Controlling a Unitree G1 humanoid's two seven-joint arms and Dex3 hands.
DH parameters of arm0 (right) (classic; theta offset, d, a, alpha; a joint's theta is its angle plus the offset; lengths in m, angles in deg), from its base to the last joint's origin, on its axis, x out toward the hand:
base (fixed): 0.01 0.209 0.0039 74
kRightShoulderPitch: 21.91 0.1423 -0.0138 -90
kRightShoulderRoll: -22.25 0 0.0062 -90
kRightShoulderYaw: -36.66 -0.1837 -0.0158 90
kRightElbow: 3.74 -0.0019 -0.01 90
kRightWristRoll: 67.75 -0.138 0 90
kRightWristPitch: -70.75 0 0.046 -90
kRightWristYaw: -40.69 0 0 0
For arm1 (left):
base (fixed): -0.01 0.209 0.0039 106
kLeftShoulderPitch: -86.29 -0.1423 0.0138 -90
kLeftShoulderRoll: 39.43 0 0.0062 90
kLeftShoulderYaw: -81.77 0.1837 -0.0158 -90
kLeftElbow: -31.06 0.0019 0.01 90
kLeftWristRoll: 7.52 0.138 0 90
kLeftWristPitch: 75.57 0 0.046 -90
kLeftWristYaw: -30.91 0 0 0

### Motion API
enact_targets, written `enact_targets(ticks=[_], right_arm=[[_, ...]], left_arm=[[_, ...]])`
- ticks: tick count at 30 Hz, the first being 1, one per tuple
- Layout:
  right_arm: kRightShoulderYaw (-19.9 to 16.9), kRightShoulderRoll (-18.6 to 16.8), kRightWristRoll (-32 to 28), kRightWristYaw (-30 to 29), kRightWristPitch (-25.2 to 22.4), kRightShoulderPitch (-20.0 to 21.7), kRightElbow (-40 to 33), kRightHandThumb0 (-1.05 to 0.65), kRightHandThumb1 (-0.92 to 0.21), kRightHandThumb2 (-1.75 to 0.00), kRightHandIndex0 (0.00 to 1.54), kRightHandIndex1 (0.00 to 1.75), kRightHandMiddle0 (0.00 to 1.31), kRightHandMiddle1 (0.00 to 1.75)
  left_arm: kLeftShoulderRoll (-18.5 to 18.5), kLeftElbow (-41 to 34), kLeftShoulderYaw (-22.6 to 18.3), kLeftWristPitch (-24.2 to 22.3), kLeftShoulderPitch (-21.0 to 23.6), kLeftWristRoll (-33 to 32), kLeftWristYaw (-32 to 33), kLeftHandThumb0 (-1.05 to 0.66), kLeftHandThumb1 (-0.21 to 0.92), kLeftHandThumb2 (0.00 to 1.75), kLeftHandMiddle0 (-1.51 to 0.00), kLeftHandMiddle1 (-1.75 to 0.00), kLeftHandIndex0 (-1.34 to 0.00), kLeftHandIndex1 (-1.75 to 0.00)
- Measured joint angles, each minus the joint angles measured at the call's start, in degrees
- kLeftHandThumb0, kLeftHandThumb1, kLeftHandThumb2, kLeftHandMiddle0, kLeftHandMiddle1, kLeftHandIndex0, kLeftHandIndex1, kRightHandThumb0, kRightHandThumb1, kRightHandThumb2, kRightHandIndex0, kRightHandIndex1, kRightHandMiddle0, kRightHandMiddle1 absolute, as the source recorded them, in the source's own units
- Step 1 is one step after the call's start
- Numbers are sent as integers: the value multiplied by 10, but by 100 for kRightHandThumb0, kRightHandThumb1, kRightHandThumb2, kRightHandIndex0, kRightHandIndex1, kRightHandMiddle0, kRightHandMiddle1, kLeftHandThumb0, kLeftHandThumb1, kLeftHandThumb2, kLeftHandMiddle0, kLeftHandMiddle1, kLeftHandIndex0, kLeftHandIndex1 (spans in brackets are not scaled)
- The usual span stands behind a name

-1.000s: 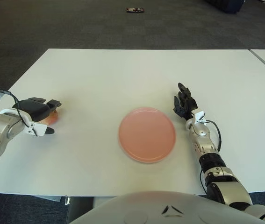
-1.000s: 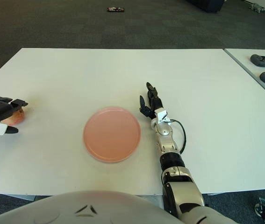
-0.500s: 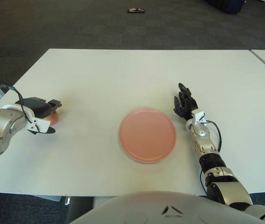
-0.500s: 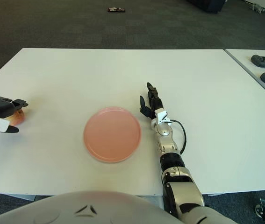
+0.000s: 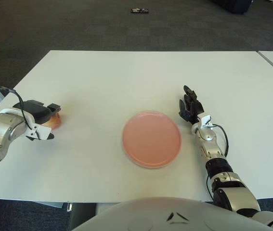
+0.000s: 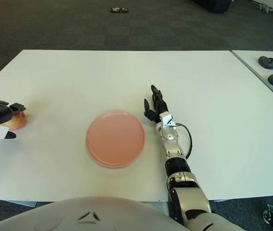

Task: Put the apple into the plate.

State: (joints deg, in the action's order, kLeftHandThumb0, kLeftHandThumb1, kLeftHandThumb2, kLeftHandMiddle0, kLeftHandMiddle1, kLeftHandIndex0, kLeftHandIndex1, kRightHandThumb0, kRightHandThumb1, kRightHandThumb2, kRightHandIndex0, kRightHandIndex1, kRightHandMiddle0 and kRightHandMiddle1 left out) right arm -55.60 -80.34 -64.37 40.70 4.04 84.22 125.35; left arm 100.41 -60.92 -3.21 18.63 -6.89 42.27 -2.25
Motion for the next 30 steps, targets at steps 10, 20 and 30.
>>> enact_targets(ticks=[10,20,30], right_arm=[[1,0,0,-1,0,0,0,-75,-92,-79,11,0,0,24],[1,3,2,-1,6,2,7,-77,-92,-77,11,0,0,26],[1,5,2,1,11,5,12,-77,-92,-79,11,0,0,23]], left_arm=[[7,-4,-8,0,-13,4,0,-105,92,56,-16,-12,0,-64],[7,-4,-31,0,-33,1,12,-105,92,58,-15,-9,0,-62],[12,-4,-35,2,-42,5,13,-105,92,61,-18,-11,0,-71]])
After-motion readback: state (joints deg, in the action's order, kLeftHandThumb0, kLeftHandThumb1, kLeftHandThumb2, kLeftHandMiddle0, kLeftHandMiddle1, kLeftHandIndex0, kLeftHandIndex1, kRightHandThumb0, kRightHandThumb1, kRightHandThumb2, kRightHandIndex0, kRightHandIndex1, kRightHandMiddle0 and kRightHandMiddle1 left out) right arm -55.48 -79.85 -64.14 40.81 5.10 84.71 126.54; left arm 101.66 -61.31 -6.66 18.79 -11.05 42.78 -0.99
